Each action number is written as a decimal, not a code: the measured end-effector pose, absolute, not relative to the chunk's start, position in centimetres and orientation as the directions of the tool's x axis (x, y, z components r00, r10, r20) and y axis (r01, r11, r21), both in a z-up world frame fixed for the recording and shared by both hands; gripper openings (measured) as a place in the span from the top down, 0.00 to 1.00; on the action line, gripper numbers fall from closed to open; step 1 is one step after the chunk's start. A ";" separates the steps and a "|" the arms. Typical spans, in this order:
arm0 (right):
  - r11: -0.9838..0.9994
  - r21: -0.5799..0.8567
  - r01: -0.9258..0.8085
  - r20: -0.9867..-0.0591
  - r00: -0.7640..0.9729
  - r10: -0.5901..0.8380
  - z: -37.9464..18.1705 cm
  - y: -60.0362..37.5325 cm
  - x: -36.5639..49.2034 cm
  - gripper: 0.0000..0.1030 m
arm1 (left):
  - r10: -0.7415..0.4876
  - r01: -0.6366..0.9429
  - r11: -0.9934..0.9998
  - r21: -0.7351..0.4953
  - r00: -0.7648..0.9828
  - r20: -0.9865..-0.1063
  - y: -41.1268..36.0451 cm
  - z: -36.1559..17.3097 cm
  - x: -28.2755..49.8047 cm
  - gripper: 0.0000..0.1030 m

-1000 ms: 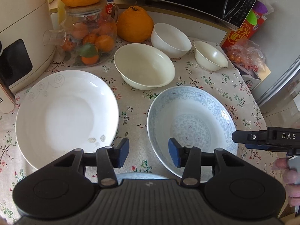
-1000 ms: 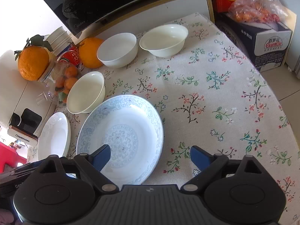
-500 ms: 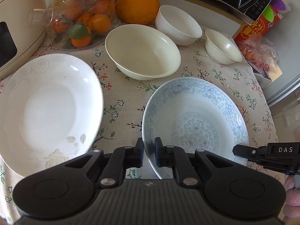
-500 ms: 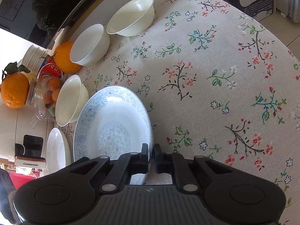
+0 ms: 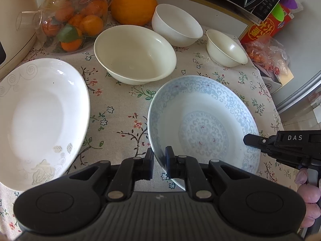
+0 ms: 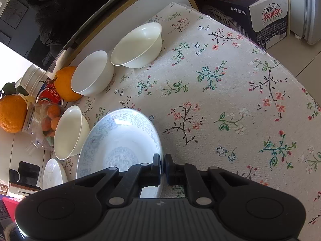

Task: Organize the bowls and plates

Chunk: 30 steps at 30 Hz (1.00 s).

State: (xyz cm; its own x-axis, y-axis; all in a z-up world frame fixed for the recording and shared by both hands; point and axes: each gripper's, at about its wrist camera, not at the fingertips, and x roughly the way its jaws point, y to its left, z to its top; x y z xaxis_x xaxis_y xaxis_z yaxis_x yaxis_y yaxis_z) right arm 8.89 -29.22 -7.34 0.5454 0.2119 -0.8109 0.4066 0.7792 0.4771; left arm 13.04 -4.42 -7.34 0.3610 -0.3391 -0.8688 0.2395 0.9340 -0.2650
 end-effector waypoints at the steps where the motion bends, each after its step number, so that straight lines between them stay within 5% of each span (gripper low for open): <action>1: 0.781 0.473 0.408 -0.813 0.543 0.209 -7.4 -29.2 8.9 0.96 | -0.337 0.240 0.935 -0.262 0.362 -0.869 -4.4 -7.3 13.0 0.90; 14: 0.796 0.454 0.400 -0.821 0.535 0.199 -7.6 -29.0 9.0 0.95 | -0.327 0.262 0.934 -0.241 0.366 -0.871 -4.6 -7.4 13.0 0.89; 17: 0.799 0.457 0.390 -0.817 0.539 0.204 -7.5 -28.9 9.0 0.91 | -0.318 0.268 0.936 -0.226 0.378 -0.869 -4.6 -7.1 12.8 0.78; 19: 0.805 0.452 0.384 -0.816 0.543 0.199 -7.2 -28.9 8.8 0.80 | -0.316 0.279 0.936 -0.216 0.390 -0.865 -4.5 -6.7 12.6 0.72; 27: 0.803 0.486 0.345 -0.784 0.579 0.225 -5.6 -28.6 7.6 0.25 | -0.331 0.331 0.924 -0.193 0.435 -0.837 -3.4 -4.2 10.5 0.12; 30: 0.815 0.494 0.302 -0.769 0.590 0.247 -4.9 -28.0 7.1 0.14 | -0.312 0.354 0.924 -0.147 0.472 -0.825 -2.5 -3.4 9.2 0.06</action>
